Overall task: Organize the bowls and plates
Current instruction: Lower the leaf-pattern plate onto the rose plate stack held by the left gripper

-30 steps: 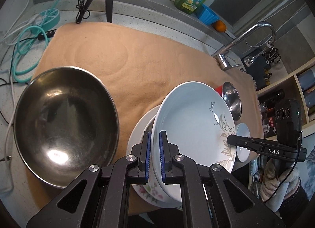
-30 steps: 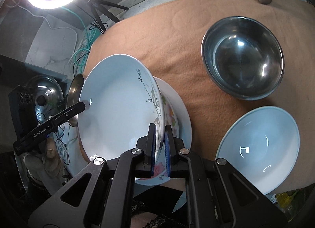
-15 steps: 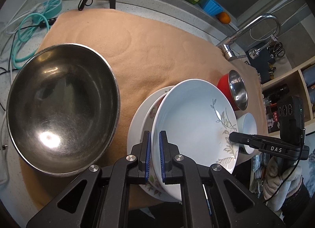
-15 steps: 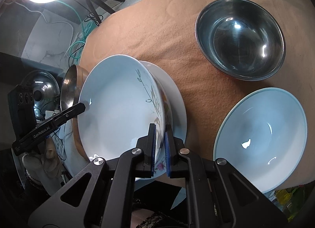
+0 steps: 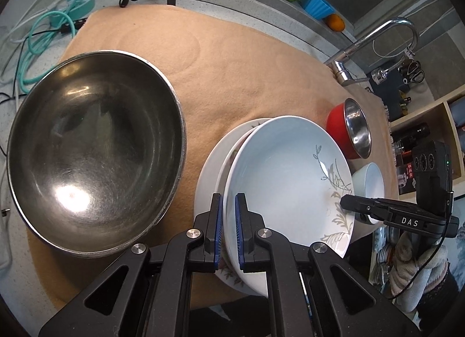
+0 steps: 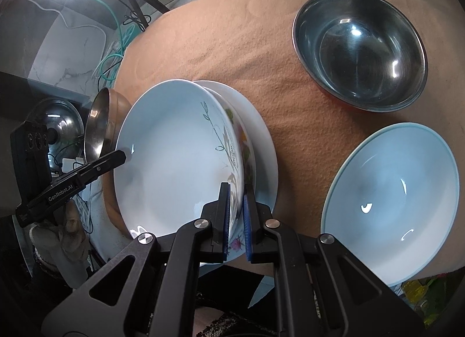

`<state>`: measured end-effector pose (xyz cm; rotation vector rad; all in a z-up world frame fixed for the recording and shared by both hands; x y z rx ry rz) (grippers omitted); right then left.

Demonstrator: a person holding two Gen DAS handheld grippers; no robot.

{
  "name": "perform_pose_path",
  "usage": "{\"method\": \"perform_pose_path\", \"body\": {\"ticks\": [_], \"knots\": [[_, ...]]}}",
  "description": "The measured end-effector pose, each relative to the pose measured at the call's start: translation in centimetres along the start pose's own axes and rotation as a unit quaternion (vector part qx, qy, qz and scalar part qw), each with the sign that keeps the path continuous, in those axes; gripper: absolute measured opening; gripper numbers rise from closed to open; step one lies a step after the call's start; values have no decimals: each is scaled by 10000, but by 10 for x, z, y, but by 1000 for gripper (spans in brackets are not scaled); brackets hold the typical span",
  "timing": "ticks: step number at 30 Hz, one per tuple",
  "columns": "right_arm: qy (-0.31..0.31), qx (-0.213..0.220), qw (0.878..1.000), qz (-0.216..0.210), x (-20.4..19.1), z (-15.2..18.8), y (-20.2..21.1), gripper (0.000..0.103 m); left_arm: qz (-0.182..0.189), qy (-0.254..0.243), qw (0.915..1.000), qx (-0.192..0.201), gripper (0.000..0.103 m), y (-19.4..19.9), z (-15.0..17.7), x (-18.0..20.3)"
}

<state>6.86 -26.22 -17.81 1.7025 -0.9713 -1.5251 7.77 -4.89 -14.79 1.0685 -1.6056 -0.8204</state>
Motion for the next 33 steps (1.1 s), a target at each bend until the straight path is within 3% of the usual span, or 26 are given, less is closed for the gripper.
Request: {"method": "perform_pose_path", "body": {"ticks": [33], "knots": [[123,-162,9997,112,-3,0,-4,11,-87,-24,9999,-52,7,-6,1,0]]}}
Point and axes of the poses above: each gripper's, at about its wrist camera, not at the fingertips, and y roughly against the way its jaws point, x to its right, z to its underside, the point moved 5 cm from there along -y, roughly the way its jaws point, and after that the axes turned 3 degrees about -z, right-handed, at the moved point
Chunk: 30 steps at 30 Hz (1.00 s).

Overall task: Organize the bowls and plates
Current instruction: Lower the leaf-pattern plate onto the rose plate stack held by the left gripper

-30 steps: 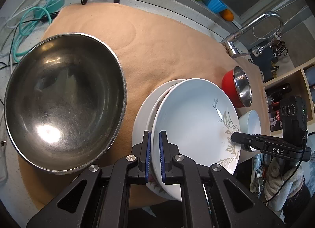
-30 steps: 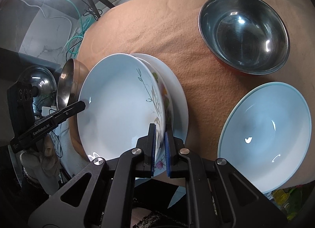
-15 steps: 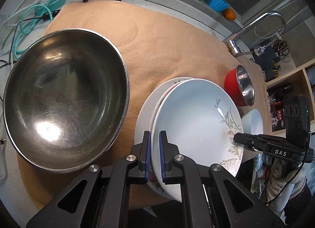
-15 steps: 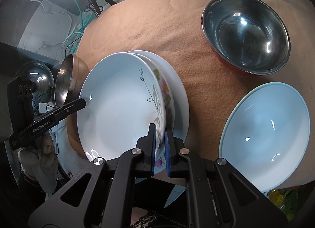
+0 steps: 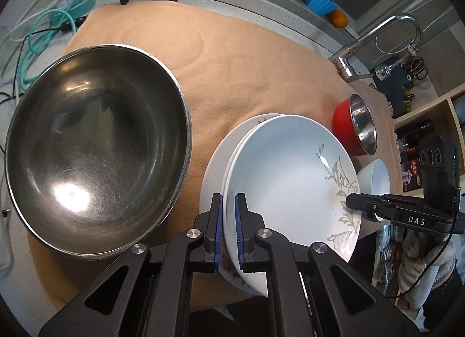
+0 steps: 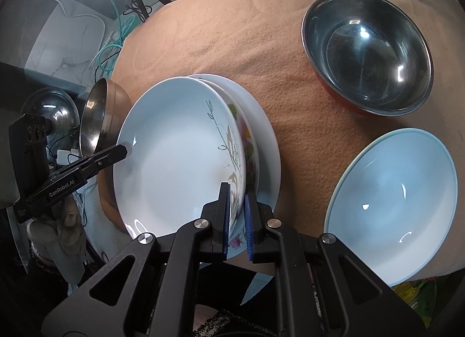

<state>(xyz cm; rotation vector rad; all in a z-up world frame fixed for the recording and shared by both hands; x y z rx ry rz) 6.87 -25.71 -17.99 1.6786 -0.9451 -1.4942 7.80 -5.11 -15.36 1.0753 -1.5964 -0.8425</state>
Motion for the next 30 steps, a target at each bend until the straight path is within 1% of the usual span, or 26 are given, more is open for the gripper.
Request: {"method": "perform_pose_path", "body": {"ticks": [9,23,30], "knots": [[-6,-61,10000,-20,1,-1,0,11,-28,-52,10000,-35,7,-1,0,0],[-287,-84,9988,-392,12,-2,2,11,-69,-104,9999,-5,7,-1,0,1],[-181,-69,9994,-279,10,-2,3,11,-53,-64,10000,-31,6,-1,0,0]]}}
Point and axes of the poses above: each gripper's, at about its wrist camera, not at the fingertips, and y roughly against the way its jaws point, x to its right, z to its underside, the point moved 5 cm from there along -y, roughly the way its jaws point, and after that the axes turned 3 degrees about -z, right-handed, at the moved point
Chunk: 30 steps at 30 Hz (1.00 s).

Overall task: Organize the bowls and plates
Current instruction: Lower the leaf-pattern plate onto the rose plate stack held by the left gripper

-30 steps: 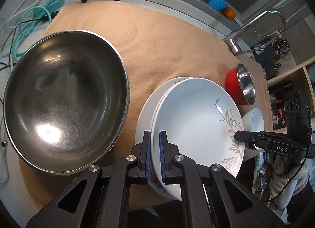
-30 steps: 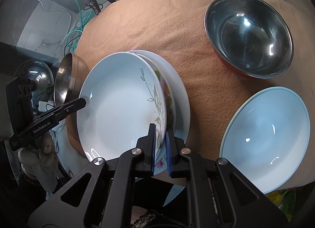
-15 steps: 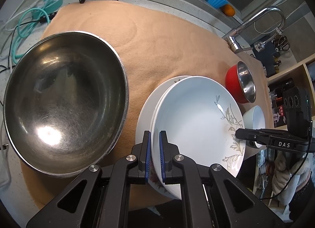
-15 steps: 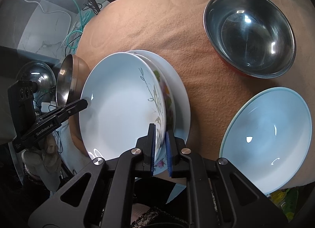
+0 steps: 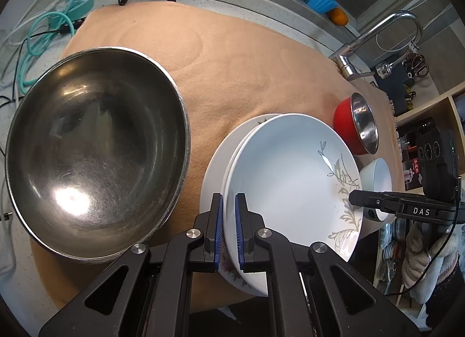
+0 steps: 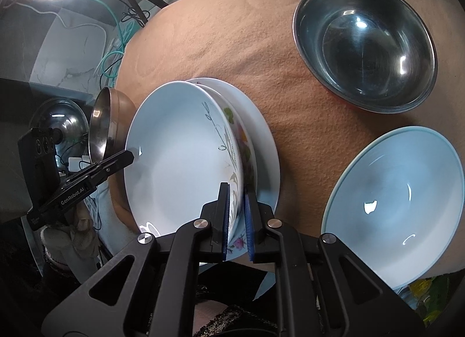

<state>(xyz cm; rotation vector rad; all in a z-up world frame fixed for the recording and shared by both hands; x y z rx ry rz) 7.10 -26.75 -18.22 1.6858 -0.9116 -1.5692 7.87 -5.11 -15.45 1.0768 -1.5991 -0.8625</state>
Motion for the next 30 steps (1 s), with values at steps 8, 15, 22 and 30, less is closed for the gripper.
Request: {"method": "perform_pose_path", "body": {"ticks": [8,15,22,30], "knots": [[195,-46,9994,274,-8,0,-2,11,-44,-11,10000,-11,6,0,0,-1],[346,-87,9984,449,-13,0,-4,11,-48,8,10000,-30,6,-1,0,-3],[594,-90,9946,846,-16,-1,-5,11,-22,10,10000,-21,7,0,1,-2],[571,-76,9952,797,-16,-3,-4,12,-15,19,10000,-28,7,0,0,-2]]}}
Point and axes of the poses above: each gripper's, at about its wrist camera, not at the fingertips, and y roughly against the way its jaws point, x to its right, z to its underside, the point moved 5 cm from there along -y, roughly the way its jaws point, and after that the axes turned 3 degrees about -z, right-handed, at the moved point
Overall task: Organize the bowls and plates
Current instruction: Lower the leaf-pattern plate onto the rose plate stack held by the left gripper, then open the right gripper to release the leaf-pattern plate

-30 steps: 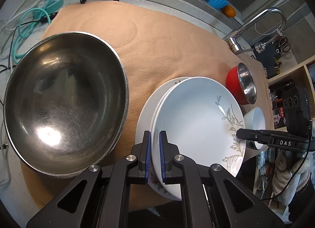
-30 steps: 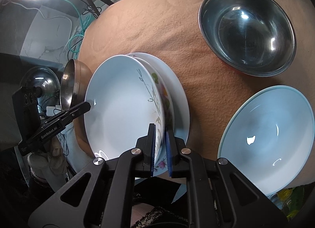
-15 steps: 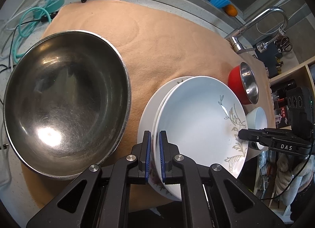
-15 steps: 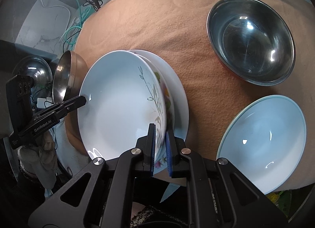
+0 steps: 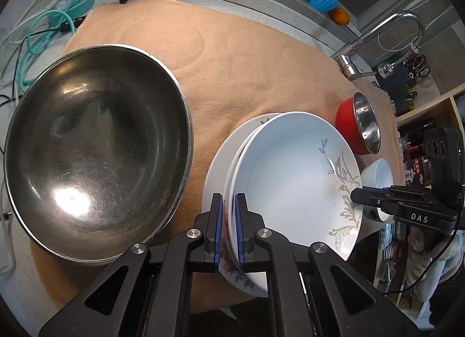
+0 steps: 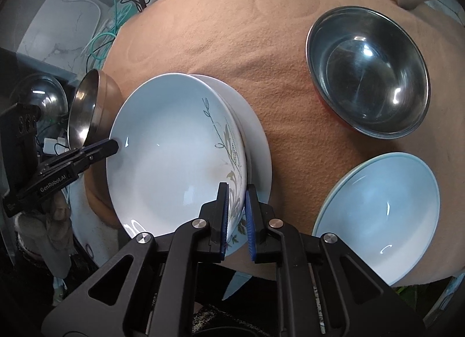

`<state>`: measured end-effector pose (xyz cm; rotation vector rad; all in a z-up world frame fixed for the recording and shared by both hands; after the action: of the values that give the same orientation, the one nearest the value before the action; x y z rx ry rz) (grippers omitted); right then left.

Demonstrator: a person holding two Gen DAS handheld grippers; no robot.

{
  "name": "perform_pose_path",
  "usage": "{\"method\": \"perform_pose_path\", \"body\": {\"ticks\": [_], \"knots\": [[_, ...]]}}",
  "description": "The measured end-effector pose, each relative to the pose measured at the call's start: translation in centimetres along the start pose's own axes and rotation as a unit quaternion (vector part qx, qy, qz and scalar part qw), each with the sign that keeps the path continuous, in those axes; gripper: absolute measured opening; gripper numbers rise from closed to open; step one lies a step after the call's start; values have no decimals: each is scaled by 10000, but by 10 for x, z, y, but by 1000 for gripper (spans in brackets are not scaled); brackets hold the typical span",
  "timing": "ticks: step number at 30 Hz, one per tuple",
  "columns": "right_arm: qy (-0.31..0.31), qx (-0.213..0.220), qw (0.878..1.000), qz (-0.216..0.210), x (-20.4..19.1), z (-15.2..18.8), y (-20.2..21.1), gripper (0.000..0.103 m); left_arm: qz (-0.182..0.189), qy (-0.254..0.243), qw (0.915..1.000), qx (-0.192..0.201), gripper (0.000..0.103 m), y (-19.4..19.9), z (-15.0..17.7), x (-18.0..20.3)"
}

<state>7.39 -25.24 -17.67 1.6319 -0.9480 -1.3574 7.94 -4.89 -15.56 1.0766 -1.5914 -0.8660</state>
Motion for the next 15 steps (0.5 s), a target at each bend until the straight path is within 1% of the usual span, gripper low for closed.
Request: {"method": "perform_pose_path", "body": {"ticks": [4,7,15], "knots": [[-43,-10,10000,-46,0,2,0,12,15,9,10000,-12,6,1,0,0],[-47,19,10000,-55,0,2,0,12,115,43,9999,-3,6,4,2,0],[45,287,9995,95,-1,2,13,13,7,-21,9998,214,7,20,3,1]]}}
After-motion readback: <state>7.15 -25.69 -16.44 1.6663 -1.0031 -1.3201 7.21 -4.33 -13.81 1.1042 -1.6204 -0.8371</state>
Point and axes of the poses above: each gripper's, at about its wrist camera, not at the fingertips, and y roughly against the way its jaws point, x to its right, z to its underside, the point moved 5 cm from there along -y, roughly the way its jaws point, and after that the axes turned 3 degrees about -z, right-handed, at the moved point
